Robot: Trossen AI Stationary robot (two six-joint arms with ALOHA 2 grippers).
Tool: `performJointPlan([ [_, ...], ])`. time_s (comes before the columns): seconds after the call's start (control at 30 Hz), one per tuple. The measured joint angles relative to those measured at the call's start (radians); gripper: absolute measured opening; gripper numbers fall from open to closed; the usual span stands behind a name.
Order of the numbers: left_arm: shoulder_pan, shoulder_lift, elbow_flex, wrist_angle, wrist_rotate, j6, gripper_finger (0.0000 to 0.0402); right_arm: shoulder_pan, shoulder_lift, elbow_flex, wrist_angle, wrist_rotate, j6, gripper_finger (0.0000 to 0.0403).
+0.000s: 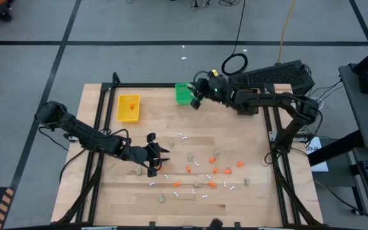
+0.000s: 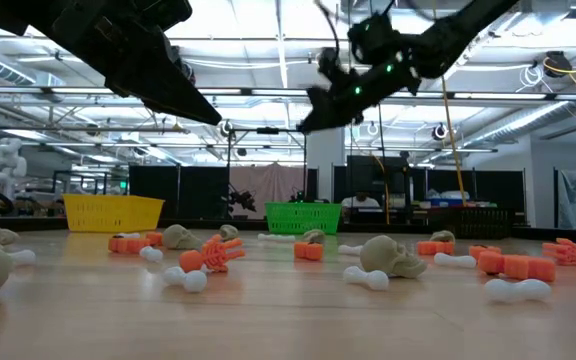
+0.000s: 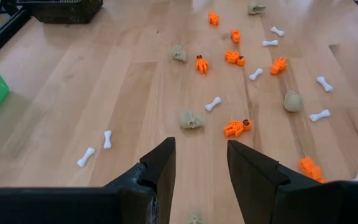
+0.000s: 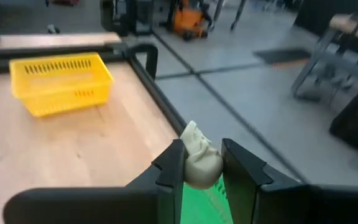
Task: Sort Halloween decoration
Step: Put the gray skull toy into the green bin
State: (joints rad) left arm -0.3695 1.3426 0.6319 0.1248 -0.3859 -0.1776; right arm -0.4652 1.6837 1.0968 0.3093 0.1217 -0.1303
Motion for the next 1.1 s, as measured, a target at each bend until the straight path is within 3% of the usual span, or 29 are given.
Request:
performJointPlan([
  [0.17,-0.002,0.0,0.0,0.0,0.0,0.0,0.0143,-0.09,0.127,0.044,-0.027,-0.09,0.052,0.0066],
  [0.4,-0.005,0.0,0.0,-0.001,0.0,0.0,0.0143,-0.137,0.235,0.146,-0.198,-0.178,0.061,0.0068],
  [0.9,-0.004,0.0,0.0,-0.001,0.0,0.001,0.0143,-0.138,0.241,0.208,-0.427,-0.171,0.12,0.0088],
  [1.1,-0.004,0.0,0.0,0.0,0.0,0.002,0.0143,-0.135,0.241,0.208,-0.427,-0.123,0.144,0.0138],
])
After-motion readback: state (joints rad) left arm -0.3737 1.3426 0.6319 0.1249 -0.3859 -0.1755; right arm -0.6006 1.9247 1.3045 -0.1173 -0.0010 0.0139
